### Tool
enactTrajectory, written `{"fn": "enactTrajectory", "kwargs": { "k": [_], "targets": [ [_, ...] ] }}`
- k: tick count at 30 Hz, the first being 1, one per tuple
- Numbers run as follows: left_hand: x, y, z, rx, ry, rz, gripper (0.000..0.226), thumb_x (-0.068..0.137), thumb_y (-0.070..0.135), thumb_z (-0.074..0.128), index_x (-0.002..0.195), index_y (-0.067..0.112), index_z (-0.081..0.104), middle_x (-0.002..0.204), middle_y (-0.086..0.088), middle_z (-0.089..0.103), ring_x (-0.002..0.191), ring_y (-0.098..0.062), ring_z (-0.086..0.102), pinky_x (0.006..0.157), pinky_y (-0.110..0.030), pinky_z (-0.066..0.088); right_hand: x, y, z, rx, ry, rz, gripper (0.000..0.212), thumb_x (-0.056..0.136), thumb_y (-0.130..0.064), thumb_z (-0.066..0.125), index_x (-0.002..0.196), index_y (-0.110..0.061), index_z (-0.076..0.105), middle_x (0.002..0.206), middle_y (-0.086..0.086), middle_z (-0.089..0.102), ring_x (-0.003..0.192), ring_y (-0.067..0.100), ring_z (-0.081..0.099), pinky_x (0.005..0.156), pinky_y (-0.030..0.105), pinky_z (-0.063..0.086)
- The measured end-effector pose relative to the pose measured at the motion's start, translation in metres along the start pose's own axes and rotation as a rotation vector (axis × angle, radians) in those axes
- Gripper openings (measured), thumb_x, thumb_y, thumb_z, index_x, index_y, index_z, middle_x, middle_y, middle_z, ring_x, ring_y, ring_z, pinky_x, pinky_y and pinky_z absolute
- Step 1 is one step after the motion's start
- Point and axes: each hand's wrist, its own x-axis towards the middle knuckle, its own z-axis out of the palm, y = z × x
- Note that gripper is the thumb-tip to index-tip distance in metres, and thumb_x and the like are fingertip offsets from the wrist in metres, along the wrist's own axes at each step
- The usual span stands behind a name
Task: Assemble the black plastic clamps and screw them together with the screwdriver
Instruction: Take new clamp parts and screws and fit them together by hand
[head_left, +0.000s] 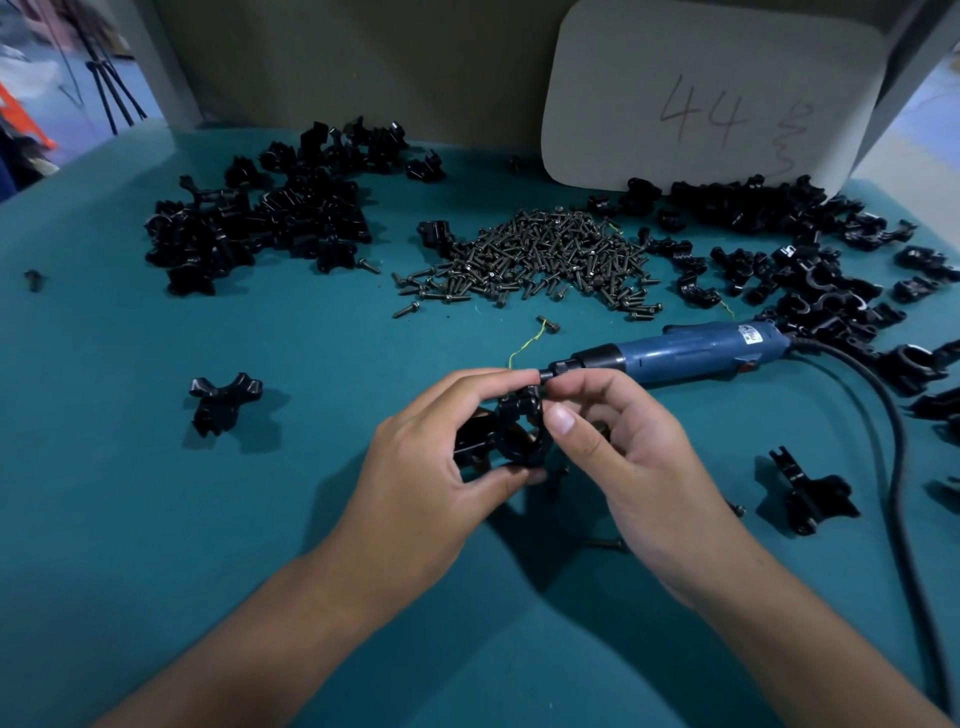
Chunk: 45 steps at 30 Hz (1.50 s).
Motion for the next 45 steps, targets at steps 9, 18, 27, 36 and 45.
{"fn": "enactTrajectory", "kwargs": {
  "k": [9, 18, 27, 36, 45],
  "targets": [
    [0.0007, -0.0022, -0.0030, 0.035, -0.049, 0.002, 0.064, 0.078, 0.017, 0.085, 0.137, 0.017, 0.061, 0.131, 0.008, 0.064, 0.123, -0.007, 0.060, 0.104, -0.025, 0.047, 0.0011, -0.0005, -0.0013, -0.040, -0.023, -0.007, 0.026, 0.088, -0.038, 0.067, 0.109, -0.022, 0.066, 0.091, -0.011, 0.068, 0.085, -0.001, 0.065, 0.078, 0.014, 0.050],
    [0.0043, -0.0081, -0.0069, 0.000, -0.112, -0.017, 0.054, 0.083, 0.020, 0.080, 0.134, 0.016, 0.063, 0.132, 0.009, 0.061, 0.124, -0.003, 0.058, 0.102, -0.013, 0.042, 0.0012, 0.0009, -0.0038, -0.083, -0.027, 0.039, 0.019, 0.087, -0.039, 0.063, 0.104, -0.034, 0.072, 0.096, -0.008, 0.071, 0.094, 0.005, 0.063, 0.087, 0.021, 0.049],
    [0.0011, -0.0069, -0.0036, -0.044, -0.171, -0.032, 0.076, 0.082, 0.030, 0.080, 0.150, 0.021, 0.046, 0.141, 0.012, 0.056, 0.127, -0.014, 0.059, 0.106, -0.028, 0.047, 0.0011, -0.0006, -0.0023, -0.075, -0.017, 0.028, 0.018, 0.089, -0.039, 0.063, 0.104, -0.037, 0.072, 0.100, -0.011, 0.073, 0.098, 0.006, 0.066, 0.087, 0.021, 0.049],
    [0.0002, -0.0068, -0.0008, -0.282, -0.045, -0.042, 0.048, 0.081, 0.024, 0.084, 0.112, 0.018, 0.048, 0.134, 0.006, 0.062, 0.108, -0.021, 0.070, 0.090, -0.033, 0.057, -0.0016, -0.0026, -0.0003, -0.075, 0.004, 0.033, 0.020, 0.089, -0.037, 0.062, 0.104, -0.032, 0.073, 0.099, -0.003, 0.074, 0.097, 0.013, 0.067, 0.089, 0.030, 0.051],
    [0.0015, -0.0087, 0.0002, -0.381, 0.046, -0.061, 0.045, 0.070, 0.025, 0.088, 0.108, 0.025, 0.065, 0.127, 0.003, 0.068, 0.107, -0.025, 0.072, 0.092, -0.034, 0.057, -0.0012, -0.0070, 0.0021, -0.027, 0.014, -0.012, 0.025, 0.084, -0.038, 0.062, 0.102, -0.024, 0.071, 0.083, -0.016, 0.071, 0.077, -0.006, 0.062, 0.070, 0.008, 0.045]
  ]
}}
